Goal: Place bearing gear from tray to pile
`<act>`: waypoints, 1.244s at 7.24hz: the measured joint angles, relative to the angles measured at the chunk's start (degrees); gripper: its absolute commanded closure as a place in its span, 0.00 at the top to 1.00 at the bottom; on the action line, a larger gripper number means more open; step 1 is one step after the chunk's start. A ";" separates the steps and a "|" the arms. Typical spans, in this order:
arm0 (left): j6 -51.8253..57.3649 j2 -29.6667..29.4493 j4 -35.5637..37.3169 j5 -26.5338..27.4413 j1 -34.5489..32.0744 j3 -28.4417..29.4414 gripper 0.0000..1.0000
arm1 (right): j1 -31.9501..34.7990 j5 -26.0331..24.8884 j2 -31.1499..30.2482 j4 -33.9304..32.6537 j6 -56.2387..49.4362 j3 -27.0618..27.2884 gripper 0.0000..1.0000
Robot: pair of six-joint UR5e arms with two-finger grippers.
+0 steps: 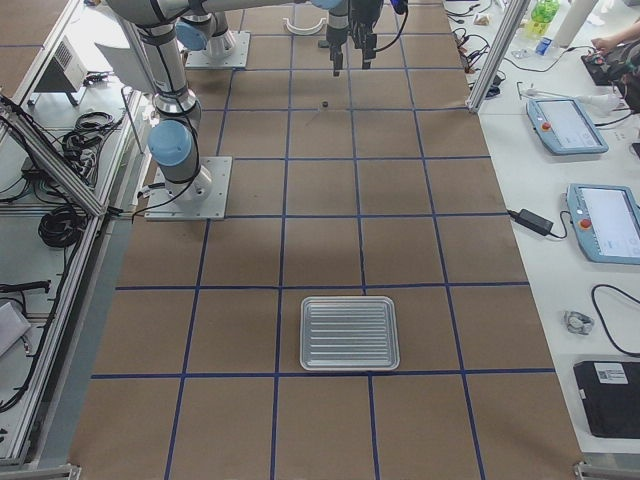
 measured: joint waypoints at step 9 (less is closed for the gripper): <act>-1.04 -8.23 7.62 -0.10 -5.82 -0.31 0.48 | -3.22 -0.22 -0.89 2.67 5.12 1.48 1.00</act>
